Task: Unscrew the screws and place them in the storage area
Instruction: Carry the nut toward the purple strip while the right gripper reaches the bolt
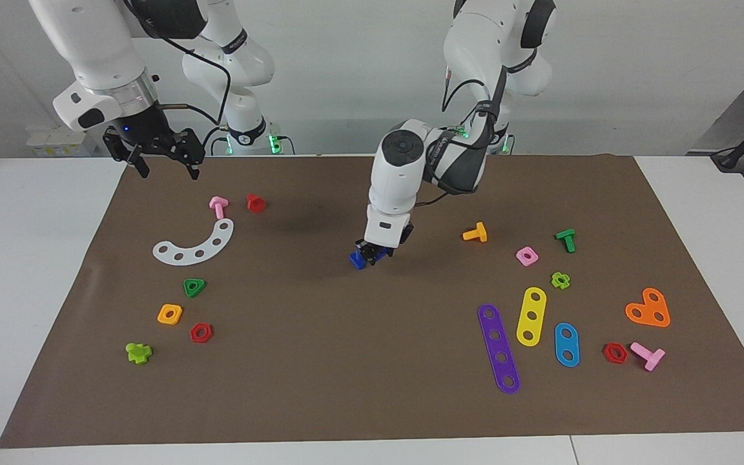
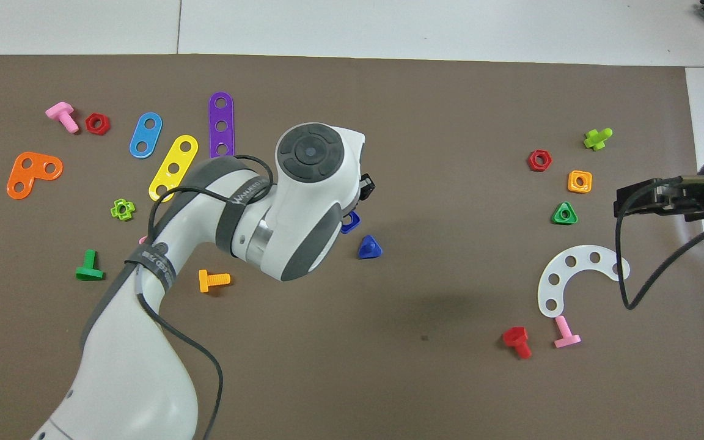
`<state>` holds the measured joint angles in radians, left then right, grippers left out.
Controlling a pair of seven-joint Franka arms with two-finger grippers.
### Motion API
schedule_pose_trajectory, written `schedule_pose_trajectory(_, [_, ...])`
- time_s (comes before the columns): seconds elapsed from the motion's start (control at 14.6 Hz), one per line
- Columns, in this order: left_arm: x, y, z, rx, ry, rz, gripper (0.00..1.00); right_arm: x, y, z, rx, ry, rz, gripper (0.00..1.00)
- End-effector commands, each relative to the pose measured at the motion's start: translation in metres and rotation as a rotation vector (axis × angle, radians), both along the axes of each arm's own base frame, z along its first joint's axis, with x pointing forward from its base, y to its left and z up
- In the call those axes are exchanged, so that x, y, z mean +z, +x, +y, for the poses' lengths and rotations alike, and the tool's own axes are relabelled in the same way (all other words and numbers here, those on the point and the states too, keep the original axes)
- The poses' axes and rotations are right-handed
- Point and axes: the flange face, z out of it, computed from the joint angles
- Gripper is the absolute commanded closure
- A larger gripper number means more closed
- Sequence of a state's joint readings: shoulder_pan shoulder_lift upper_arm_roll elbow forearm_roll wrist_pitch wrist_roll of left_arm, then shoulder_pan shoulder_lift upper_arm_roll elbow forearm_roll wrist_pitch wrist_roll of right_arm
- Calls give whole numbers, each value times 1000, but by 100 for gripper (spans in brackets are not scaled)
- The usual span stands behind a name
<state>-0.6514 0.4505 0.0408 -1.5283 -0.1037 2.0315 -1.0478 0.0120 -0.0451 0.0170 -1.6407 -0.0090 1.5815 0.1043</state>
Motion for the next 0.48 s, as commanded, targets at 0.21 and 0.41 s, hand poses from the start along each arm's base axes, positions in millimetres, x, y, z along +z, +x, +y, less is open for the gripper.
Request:
schedule_pose_trajectory(0.21, [4, 30, 81, -134, -5, 34, 100, -34, -18, 14, 40, 8, -23, 0])
schedule_pose_trajectory(0.41, [-13, 42, 136, -301, -1, 53, 100, -63, -27, 32, 72, 10, -56, 0])
